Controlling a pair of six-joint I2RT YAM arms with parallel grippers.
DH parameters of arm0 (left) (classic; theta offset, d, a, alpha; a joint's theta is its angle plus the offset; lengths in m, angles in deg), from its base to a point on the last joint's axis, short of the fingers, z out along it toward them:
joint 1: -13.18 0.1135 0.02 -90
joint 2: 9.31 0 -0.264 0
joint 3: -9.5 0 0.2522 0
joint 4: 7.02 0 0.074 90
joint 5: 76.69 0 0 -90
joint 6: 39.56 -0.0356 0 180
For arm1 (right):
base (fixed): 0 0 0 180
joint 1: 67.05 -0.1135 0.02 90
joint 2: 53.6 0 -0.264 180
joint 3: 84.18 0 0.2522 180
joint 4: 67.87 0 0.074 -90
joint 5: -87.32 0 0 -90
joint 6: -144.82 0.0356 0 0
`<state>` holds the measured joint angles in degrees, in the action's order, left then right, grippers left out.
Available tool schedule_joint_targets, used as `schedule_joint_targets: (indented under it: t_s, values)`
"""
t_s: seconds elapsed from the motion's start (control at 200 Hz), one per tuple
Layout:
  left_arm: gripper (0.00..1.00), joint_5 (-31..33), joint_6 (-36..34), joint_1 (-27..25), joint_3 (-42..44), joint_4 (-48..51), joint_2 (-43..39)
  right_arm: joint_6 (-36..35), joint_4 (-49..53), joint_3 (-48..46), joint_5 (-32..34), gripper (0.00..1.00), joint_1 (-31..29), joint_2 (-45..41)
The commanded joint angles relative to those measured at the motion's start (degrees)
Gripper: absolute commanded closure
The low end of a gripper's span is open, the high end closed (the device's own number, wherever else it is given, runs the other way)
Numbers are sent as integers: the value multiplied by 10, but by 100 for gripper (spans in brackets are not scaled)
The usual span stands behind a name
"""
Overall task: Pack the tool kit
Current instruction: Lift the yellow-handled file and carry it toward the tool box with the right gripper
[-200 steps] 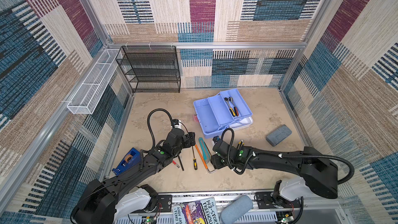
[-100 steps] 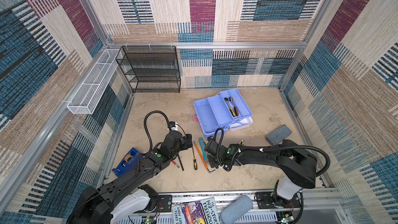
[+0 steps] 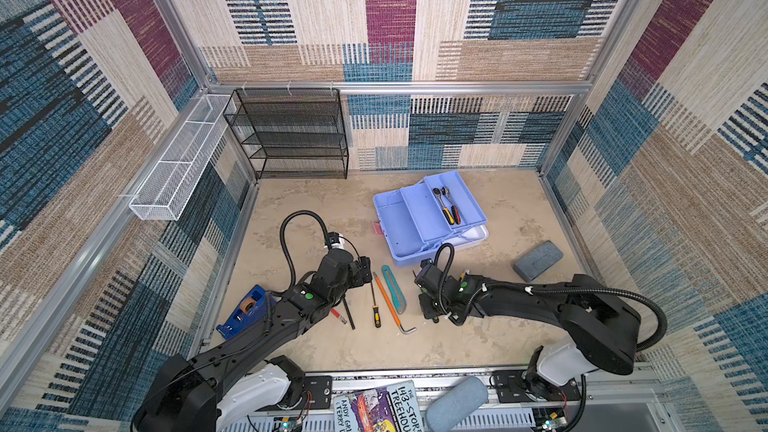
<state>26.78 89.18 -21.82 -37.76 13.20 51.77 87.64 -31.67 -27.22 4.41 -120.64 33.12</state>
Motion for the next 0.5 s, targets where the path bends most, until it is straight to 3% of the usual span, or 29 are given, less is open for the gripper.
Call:
schedule_joint_targets:
  t_s: [0.0, 0.215, 0.496]
  values:
    - [12, 13, -3, 0, -6, 45, -3, -16, -48, -13, -29, 83, 9, -29]
    - [14, 27, 25, -1, -5, 104, -15, -53, -115, -58, -113, 83, 93, -103]
    - [16, 19, 47, 0, -8, 116, -9, -163, -148, -71, -208, 85, 176, -199]
